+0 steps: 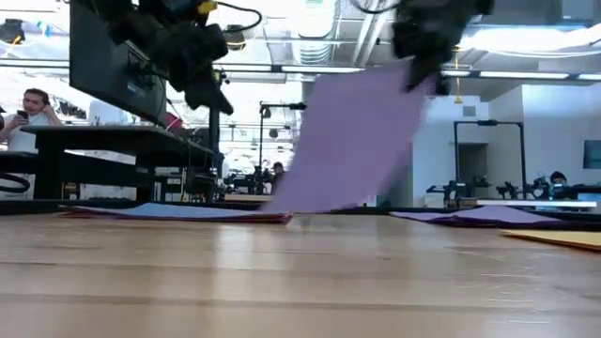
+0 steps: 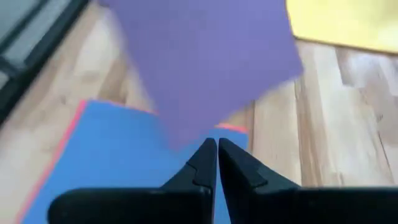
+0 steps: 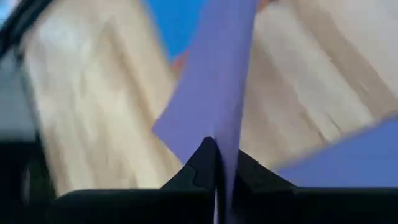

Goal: Organize paper
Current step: Stack the purple paper on the top right purple papers

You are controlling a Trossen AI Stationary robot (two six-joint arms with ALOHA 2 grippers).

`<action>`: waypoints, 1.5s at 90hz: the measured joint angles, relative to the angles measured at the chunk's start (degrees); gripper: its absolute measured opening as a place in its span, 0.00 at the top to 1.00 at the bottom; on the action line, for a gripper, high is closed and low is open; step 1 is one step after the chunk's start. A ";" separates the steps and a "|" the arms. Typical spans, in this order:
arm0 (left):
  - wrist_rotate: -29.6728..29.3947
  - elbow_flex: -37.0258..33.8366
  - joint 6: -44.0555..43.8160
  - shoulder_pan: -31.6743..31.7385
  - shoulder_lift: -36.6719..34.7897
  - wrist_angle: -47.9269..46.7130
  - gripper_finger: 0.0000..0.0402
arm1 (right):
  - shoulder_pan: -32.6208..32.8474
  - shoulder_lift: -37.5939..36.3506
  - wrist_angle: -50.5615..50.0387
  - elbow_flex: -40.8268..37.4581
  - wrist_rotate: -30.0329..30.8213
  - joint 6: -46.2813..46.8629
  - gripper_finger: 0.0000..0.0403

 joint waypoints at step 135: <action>-0.50 0.23 -8.49 -0.02 0.17 -0.12 1.00 | -23.10 25.68 -1.93 -0.11 43.55 -22.07 0.81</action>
